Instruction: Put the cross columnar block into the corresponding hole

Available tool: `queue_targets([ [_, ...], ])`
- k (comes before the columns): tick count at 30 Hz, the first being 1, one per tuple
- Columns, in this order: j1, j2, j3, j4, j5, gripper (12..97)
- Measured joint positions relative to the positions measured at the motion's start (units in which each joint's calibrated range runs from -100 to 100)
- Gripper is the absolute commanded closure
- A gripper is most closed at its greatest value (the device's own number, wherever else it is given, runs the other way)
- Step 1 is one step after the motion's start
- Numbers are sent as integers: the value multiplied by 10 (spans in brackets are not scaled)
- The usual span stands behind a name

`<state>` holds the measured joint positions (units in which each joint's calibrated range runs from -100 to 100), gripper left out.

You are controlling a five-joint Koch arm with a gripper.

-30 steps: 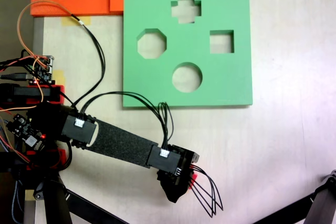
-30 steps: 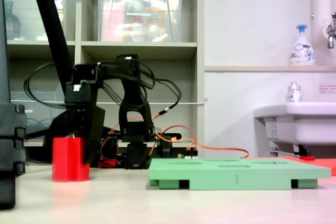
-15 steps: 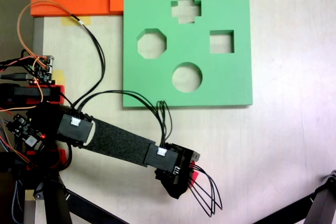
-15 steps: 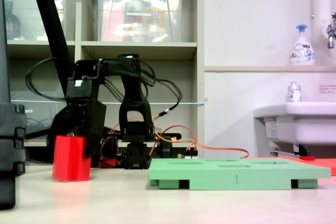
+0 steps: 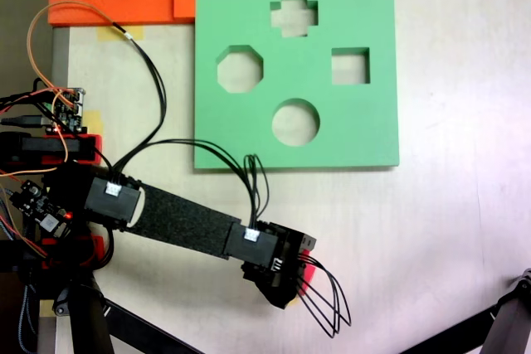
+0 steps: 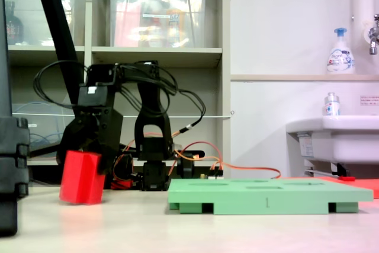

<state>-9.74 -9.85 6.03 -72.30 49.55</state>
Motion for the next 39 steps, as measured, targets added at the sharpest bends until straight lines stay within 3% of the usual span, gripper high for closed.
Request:
queue_targets([
  [21,11,-130,-27,-15,0,705],
  [39,59,-346,-28,-108,0,705],
])
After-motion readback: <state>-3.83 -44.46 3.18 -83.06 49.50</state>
